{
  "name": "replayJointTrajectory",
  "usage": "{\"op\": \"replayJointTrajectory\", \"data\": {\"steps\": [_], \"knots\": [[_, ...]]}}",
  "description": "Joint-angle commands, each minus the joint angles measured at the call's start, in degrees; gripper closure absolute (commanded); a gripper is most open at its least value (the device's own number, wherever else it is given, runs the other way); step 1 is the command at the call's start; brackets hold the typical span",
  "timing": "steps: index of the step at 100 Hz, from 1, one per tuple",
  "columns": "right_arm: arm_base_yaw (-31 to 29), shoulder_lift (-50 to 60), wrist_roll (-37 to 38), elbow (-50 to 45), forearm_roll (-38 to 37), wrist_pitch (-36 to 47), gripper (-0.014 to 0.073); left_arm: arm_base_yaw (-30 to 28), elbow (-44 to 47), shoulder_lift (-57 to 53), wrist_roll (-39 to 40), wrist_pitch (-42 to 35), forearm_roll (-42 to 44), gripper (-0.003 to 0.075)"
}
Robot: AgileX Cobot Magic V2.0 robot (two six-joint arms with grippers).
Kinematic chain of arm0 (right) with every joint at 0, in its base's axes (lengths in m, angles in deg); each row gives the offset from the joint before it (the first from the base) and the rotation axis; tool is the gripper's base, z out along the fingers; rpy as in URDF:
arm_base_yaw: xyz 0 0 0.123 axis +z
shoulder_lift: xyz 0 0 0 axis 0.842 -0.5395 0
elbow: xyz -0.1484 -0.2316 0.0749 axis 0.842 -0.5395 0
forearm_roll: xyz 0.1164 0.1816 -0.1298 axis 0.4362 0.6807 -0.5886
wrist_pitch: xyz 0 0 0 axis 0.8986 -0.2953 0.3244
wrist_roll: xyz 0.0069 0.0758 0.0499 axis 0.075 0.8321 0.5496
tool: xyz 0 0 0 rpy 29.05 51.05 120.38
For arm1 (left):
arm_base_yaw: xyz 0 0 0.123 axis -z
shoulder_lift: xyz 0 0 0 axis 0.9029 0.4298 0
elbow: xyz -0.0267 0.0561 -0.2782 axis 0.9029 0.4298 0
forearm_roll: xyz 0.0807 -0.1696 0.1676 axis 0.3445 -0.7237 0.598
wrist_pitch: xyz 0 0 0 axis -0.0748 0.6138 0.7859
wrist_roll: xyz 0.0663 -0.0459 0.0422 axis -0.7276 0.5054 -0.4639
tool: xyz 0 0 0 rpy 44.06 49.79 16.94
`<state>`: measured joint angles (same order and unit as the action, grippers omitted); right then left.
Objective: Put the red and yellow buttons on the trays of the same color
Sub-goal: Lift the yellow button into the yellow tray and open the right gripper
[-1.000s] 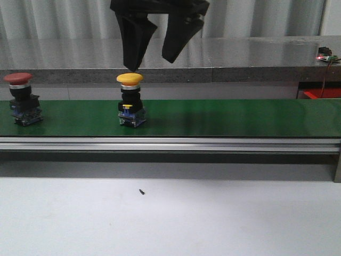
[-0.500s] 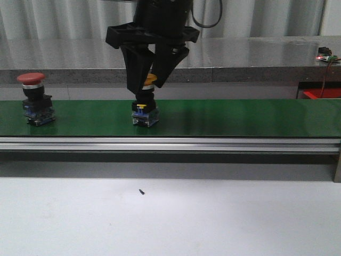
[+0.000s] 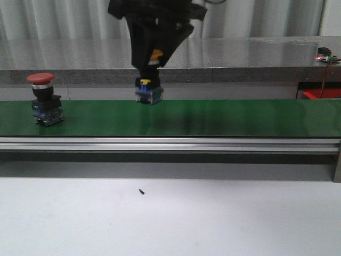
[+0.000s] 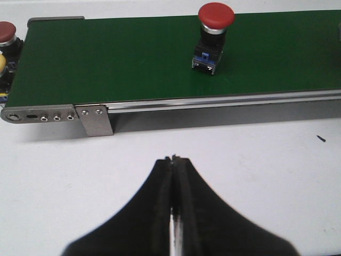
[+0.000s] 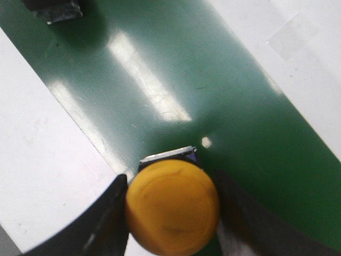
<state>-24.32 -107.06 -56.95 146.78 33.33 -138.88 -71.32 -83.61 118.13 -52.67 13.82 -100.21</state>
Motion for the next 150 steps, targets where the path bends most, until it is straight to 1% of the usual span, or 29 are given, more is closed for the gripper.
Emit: {"op": "replayJointTrajectory", "data": {"steps": [1,16,31,53,72,91,105,127,141,150], "knots": [[-1.9,7.8,1.4,-0.4,0.4,1.6,0.0485,0.4,-1.5,0.2,0.0,-3.9,-1.4,0.0740],[-5.5,15.5,1.8,-7.5,0.3,3.6,0.0485,0.4,-1.5,0.2,0.0,-3.9,-1.4,0.0740],[-10.5,23.4,2.3,-17.3,0.3,7.0,0.0485,0.4,-1.5,0.2,0.0,-3.9,-1.4,0.0740],[-21.3,33.7,3.4,-28.9,0.3,9.5,0.0485,0.4,-1.5,0.2,0.0,-3.9,-1.4,0.0740],[-31.7,38.6,3.4,-36.4,0.3,9.8,0.0485,0.4,-1.5,0.2,0.0,-3.9,-1.4,0.0740],[-42.5,40.6,4.5,-41.7,0.3,13.3,0.0485,0.4,-1.5,0.2,0.0,-3.9,-1.4,0.0740],[-49.5,40.5,8.7,-44.2,0.3,16.1,0.0485,0.4,-1.5,0.2,0.0,-3.9,-1.4,0.0740],[-59.7,40.3,11.5,-45.4,0.2,19.5,0.0485,0.4,-1.5,0.2,0.0,-3.9,-1.4,0.0740],[-64.5,38.6,12.0,-45.5,0.2,22.4,0.0485,0.4,-1.5,0.2,0.0,-3.9,-1.4,0.0740],[-65.7,35.5,13.8,-45.5,0.3,22.1,0.0485,0.4,-1.5,0.2,0.0,-3.9,-1.4,0.0740]]}}
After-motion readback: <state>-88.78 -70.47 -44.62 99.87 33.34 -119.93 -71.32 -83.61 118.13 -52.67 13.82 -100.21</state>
